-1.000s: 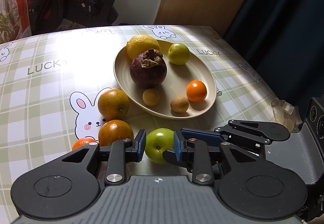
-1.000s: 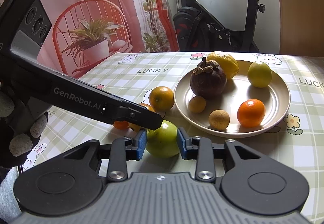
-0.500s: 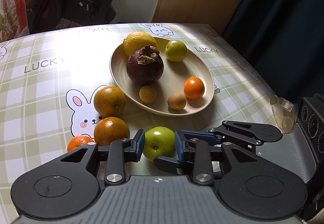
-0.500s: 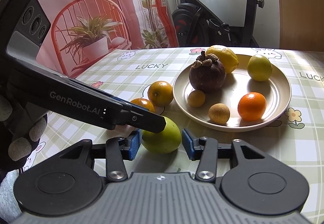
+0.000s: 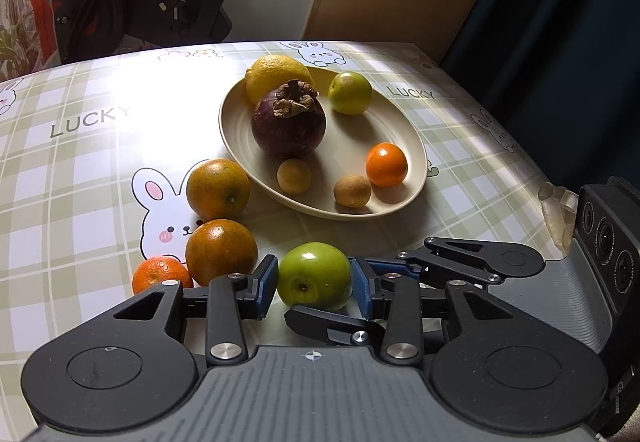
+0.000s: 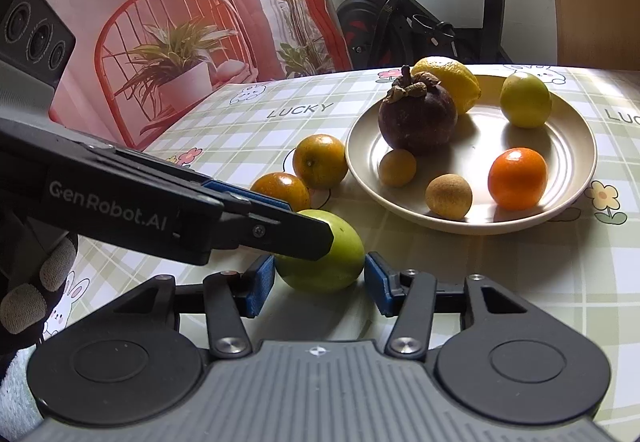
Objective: Organize fruits
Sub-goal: 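Close the left gripper on the green apple and lift it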
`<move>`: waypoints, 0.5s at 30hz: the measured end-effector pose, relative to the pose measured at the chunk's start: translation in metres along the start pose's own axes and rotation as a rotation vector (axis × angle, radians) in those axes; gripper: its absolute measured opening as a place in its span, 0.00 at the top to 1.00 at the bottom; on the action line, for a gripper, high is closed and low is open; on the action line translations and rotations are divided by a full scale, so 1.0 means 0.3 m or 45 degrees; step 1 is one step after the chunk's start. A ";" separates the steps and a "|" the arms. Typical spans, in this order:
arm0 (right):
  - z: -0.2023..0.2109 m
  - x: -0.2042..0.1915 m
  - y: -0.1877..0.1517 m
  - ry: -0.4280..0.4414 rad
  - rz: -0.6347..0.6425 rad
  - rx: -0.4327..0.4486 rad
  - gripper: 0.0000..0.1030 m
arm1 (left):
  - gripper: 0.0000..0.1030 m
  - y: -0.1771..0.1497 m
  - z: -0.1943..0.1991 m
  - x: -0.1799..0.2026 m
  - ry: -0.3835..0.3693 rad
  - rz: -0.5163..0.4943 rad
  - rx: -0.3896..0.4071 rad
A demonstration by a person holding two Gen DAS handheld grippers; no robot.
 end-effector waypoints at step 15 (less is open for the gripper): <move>0.031 -0.004 0.003 -0.009 0.028 0.034 0.50 | 0.54 0.026 0.019 0.031 0.019 -0.003 0.030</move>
Point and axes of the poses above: each gripper's, at about its wrist camera, not at the fingertips, and z roughly against the way its jaws point, x to its right, y to its top, the point moved 10 cm from there along -z, roughly the way its jaws point, and after that the axes turned 14 degrees about -z, right-handed, at the moved point
